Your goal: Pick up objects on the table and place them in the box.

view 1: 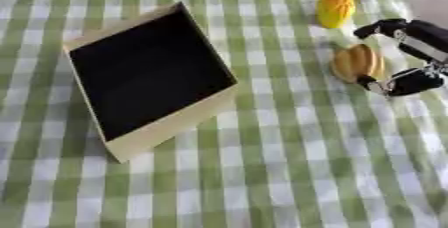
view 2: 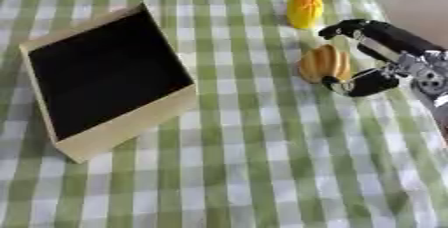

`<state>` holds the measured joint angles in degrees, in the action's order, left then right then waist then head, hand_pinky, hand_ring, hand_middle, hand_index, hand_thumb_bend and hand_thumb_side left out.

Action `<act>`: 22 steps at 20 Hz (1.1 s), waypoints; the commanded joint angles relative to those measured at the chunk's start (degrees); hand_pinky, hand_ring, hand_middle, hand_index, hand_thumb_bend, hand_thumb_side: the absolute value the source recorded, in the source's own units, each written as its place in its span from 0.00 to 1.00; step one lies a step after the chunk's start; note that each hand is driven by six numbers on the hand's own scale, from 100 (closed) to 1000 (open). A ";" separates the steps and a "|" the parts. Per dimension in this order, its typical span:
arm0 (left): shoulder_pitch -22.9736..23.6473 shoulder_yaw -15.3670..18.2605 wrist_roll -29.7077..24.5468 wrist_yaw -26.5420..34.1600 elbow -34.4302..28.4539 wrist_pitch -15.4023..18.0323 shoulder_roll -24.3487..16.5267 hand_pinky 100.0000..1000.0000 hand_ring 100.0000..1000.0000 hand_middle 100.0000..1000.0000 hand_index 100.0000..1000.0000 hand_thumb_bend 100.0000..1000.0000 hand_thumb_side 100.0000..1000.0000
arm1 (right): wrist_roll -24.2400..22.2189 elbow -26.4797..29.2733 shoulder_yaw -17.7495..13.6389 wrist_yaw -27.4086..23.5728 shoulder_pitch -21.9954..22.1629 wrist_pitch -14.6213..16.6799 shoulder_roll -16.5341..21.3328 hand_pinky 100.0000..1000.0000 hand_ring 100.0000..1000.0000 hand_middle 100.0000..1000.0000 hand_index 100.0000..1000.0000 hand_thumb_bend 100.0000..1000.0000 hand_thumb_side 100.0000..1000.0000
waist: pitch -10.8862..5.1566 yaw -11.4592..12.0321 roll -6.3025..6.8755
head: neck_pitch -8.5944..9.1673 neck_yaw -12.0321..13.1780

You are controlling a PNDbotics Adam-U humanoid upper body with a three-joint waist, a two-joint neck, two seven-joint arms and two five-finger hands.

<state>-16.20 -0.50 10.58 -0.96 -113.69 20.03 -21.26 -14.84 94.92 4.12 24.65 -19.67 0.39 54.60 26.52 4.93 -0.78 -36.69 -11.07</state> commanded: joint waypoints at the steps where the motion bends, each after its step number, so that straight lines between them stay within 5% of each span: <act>1: -0.45 0.13 -0.14 -0.17 -0.90 -0.06 -0.54 0.76 0.67 0.77 0.83 0.00 0.69 | 0.54 -0.98 -0.54 1.09 -0.64 0.27 1.04 0.94 0.91 0.80 0.90 0.27 0.05 | -0.85 -0.04 0.09 | 0.76 -0.21; 8: -0.32 0.15 -0.18 -0.26 -0.90 -0.26 -0.38 0.76 0.67 0.77 0.83 0.00 0.70 | -0.34 -0.50 -0.39 2.02 -0.42 1.12 0.87 0.94 0.90 0.74 0.86 0.26 0.07 | -0.58 -0.26 0.05 | 0.32 -0.03; 13: -0.31 0.11 -0.32 -0.20 -0.90 -0.43 -0.34 0.76 0.67 0.77 0.83 0.00 0.70 | 2.32 0.09 -0.68 1.34 -0.46 0.76 0.37 0.92 0.87 0.60 0.75 0.16 0.07 | -0.53 -0.31 0.04 | 0.19 0.06; 17: -0.29 0.02 -0.58 -0.08 -0.90 -0.59 -0.26 0.76 0.67 0.77 0.83 0.00 0.70 | 4.63 0.22 -0.47 0.05 -0.46 -0.17 0.23 0.91 0.87 0.58 0.72 0.00 0.09 | -0.64 -0.31 0.01 | 0.20 0.07; 22: -0.19 0.08 -0.73 0.00 -0.90 -0.69 -0.33 0.76 0.67 0.78 0.83 0.00 0.69 | 4.12 0.55 -0.36 -1.29 -0.05 -0.94 0.38 0.91 0.86 0.56 0.69 0.00 0.10 | -1.11 -0.52 -0.16 | -0.04 0.21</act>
<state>-16.17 -0.50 9.93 -1.02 -113.69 19.36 -21.09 -10.72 94.39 4.30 24.05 -19.53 -0.32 53.60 27.07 4.52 -0.86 -36.73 -11.06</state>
